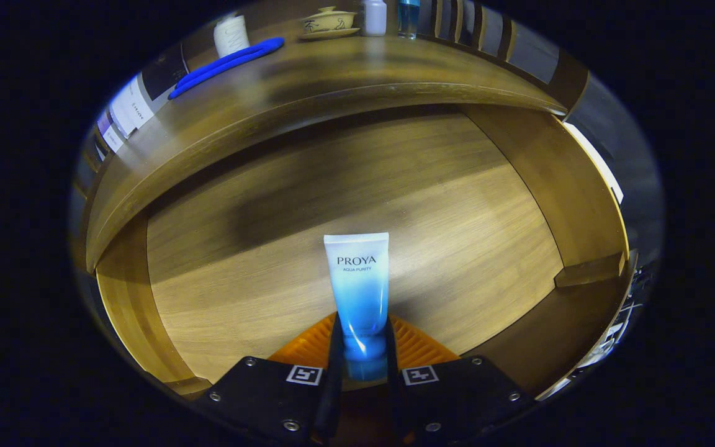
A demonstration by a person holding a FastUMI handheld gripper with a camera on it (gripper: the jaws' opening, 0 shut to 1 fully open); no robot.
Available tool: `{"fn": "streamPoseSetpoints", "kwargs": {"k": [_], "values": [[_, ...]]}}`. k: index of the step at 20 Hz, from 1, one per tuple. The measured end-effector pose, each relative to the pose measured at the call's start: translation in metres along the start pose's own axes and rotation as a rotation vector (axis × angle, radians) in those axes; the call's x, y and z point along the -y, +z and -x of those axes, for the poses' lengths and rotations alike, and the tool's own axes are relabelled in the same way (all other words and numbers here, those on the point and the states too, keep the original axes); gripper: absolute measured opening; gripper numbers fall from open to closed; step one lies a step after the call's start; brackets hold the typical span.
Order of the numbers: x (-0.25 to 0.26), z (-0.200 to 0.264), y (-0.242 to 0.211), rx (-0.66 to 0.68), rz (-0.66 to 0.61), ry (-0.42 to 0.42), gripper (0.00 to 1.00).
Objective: Pull open the drawer, take out the items inside it, and place them on the countertop above the cabinet.
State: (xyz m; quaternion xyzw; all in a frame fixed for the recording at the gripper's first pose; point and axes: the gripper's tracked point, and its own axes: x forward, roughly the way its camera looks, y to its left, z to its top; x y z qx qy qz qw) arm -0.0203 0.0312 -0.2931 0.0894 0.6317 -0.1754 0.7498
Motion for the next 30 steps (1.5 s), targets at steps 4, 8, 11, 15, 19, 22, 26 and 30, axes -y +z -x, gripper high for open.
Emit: {"fn": "streamPoseSetpoints", "kwargs": {"k": [4, 8, 11, 15, 19, 22, 26, 30], "values": [[-0.001, 0.015, 0.002, 0.032, -0.069, 0.010, 0.32], [0.007, 0.039, 0.014, 0.086, -0.119, 0.003, 0.32], [0.018, 0.058, 0.020, 0.117, -0.175, -0.006, 0.32], [0.026, 0.088, 0.044, 0.194, -0.183, -0.007, 0.32], [0.005, 0.123, 0.099, 0.307, -0.149, 0.031, 0.32], [-0.016, 0.139, 0.144, 0.370, -0.106, 0.062, 0.32], [-0.039, 0.127, 0.182, 0.367, -0.098, 0.111, 0.32], [-0.052, 0.104, 0.204, 0.338, -0.107, 0.130, 0.32]]}}
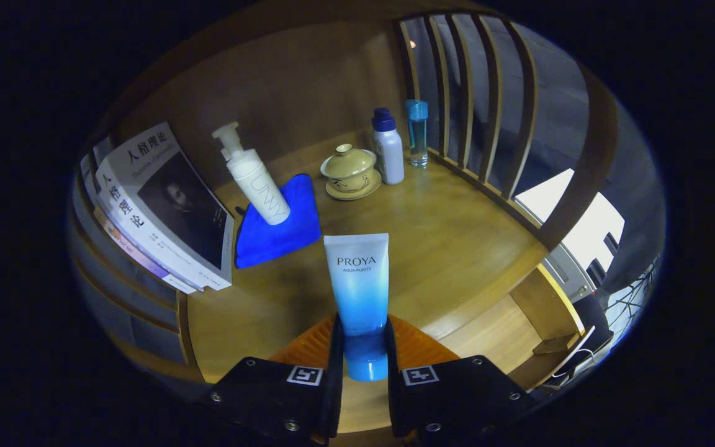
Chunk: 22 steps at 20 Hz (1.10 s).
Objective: Pull open the drawer, take out the items inside it, and place them on the countertop above the cabinet.
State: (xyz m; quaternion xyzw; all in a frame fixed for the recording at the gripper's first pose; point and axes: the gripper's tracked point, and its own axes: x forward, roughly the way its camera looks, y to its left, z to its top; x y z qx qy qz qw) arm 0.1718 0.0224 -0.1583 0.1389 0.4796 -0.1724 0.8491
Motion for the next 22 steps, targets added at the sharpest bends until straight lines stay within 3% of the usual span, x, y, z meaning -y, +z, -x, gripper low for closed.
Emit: {"fn": "streamPoseSetpoints", "kwargs": {"k": [5, 10, 16, 19, 21, 22], "values": [[-0.023, -0.030, 0.003, -0.055, -0.017, 0.044, 0.32], [-0.023, -0.049, 0.002, -0.070, 0.014, 0.024, 0.35], [-0.030, -0.054, 0.006, -0.053, 0.007, 0.064, 0.48], [-0.041, -0.037, 0.022, 0.037, 0.004, 0.124, 0.77], [-0.032, -0.015, 0.029, 0.100, 0.026, 0.121, 0.96], [-0.025, -0.003, 0.033, 0.142, 0.043, 0.113, 0.96]]}}
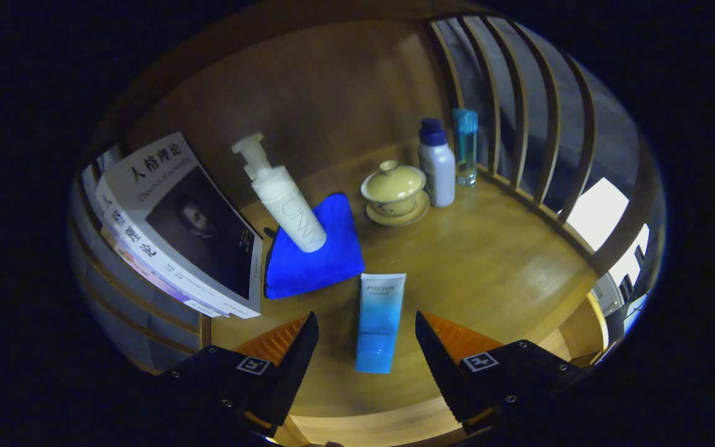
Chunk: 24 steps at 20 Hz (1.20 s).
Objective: Pull open the drawer, take out the items inside it, and place them on the countertop above the cabinet.
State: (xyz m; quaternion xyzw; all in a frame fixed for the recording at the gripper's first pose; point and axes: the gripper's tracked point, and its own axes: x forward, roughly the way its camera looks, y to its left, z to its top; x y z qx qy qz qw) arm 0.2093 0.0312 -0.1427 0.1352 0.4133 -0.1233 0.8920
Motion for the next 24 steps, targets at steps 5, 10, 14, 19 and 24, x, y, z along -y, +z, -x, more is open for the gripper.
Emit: {"fn": "streamPoseSetpoints", "kwargs": {"k": [5, 10, 14, 19, 24], "values": [[0.026, 0.064, 0.003, 0.177, 0.098, -0.004, 0.96], [0.040, 0.121, -0.010, 0.313, 0.163, 0.052, 0.96], [0.034, 0.173, -0.023, 0.455, 0.212, 0.156, 0.96], [0.020, 0.231, -0.069, 0.593, 0.285, 0.305, 0.96], [0.026, 0.263, -0.140, 0.661, 0.287, 0.374, 0.96]]}}
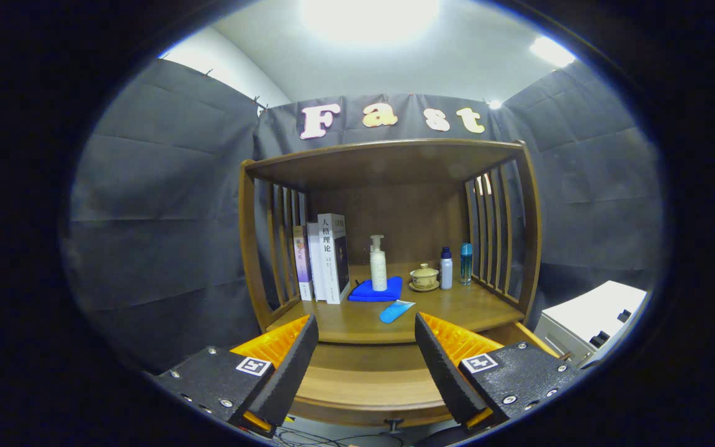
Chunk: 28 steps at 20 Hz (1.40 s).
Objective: Pull open the drawer, take out the items inside it, and place them on the countertop above the cabinet.
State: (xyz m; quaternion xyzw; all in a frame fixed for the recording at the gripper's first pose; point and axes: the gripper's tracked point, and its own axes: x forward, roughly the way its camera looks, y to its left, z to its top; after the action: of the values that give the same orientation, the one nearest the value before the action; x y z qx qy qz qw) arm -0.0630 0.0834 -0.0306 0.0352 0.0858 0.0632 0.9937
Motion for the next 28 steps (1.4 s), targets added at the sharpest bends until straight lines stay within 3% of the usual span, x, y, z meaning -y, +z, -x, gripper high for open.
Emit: {"fn": "streamPoseSetpoints", "kwargs": {"k": [6, 16, 22, 28], "values": [[-0.004, 0.039, -0.063, 0.008, 0.008, -0.001, 0.96], [0.054, 0.037, -0.132, -0.062, 0.002, -0.129, 0.96], [0.059, 0.019, -0.156, -0.114, 0.032, -0.108, 0.96], [0.062, 0.016, -0.159, -0.112, 0.035, -0.142, 0.93]]}}
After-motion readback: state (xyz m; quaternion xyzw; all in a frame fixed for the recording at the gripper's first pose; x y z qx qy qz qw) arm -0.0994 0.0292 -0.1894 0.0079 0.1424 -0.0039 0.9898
